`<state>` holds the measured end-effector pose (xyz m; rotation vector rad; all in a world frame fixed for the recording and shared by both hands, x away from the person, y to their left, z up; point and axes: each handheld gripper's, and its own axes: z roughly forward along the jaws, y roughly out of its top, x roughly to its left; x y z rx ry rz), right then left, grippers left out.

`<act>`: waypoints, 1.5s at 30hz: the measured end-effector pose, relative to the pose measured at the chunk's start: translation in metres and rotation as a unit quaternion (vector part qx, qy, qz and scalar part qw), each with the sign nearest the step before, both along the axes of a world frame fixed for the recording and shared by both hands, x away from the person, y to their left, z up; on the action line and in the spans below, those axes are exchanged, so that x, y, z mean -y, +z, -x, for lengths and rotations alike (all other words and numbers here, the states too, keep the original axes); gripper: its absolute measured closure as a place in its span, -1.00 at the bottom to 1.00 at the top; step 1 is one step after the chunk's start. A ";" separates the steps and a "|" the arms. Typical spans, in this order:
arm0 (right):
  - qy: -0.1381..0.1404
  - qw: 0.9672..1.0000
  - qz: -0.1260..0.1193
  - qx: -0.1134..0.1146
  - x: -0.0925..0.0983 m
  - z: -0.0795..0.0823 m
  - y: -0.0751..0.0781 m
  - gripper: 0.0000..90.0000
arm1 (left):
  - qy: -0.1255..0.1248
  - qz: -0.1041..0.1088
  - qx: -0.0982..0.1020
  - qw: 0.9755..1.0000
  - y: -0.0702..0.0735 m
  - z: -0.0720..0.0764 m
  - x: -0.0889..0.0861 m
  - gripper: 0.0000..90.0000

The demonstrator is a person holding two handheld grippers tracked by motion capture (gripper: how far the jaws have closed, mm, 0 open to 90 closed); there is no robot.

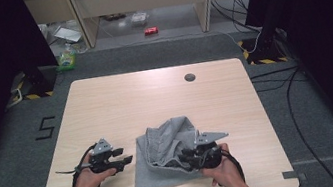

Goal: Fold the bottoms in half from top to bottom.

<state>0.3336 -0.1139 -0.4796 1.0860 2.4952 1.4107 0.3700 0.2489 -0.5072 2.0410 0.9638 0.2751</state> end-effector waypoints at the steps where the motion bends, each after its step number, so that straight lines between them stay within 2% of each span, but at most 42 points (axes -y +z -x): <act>1: 0.008 1.000 0.009 0.005 -0.001 0.006 -0.002 0.62 | 0.000 -0.003 -0.001 1.000 -0.001 0.000 -0.001 -0.02; 4: 0.021 0.999 0.039 0.009 -0.004 0.023 -0.009 0.63 | 0.001 -0.018 0.000 1.000 -0.006 0.000 -0.001 -0.06; 8: 0.030 0.998 0.058 0.003 -0.005 0.033 -0.019 0.62 | -0.003 -0.032 0.012 0.999 -0.011 0.000 -0.001 -0.13; 11: 0.031 0.998 0.059 0.006 -0.007 0.032 -0.016 0.57 | -0.002 -0.045 0.016 0.999 -0.011 0.001 -0.001 -0.15; 14: 0.021 0.999 0.044 0.022 -0.006 0.027 -0.004 0.48 | -0.005 -0.052 0.030 0.998 -0.013 0.002 0.000 -0.17; 19: 0.001 0.998 0.017 0.052 -0.003 0.003 0.021 0.36 | -0.006 -0.043 0.038 0.998 -0.015 0.002 -0.002 -0.18; 25: -0.009 0.998 0.006 0.055 -0.013 -0.039 0.035 0.23 | -0.003 -0.044 0.038 0.998 -0.015 0.002 -0.001 -0.18; 26: -0.011 0.998 0.003 0.055 -0.016 -0.046 0.035 0.21 | -0.003 -0.044 0.038 0.998 -0.015 0.002 -0.001 -0.18; 29: -0.014 0.998 0.014 0.055 -0.024 -0.065 0.035 0.18 | -0.003 -0.044 0.038 0.998 -0.015 0.002 -0.001 -0.18; 33: -0.008 0.999 0.019 0.047 -0.037 -0.083 0.033 0.14 | -0.003 -0.044 0.038 0.998 -0.015 0.002 -0.001 -0.18; 37: 0.004 0.999 0.019 0.041 -0.050 -0.096 0.031 0.14 | -0.003 -0.044 0.038 0.998 -0.015 0.002 -0.001 -0.18; 45: 0.019 0.998 0.048 0.030 -0.070 -0.115 0.022 0.09 | -0.003 -0.044 0.038 0.998 -0.015 0.002 -0.001 -0.18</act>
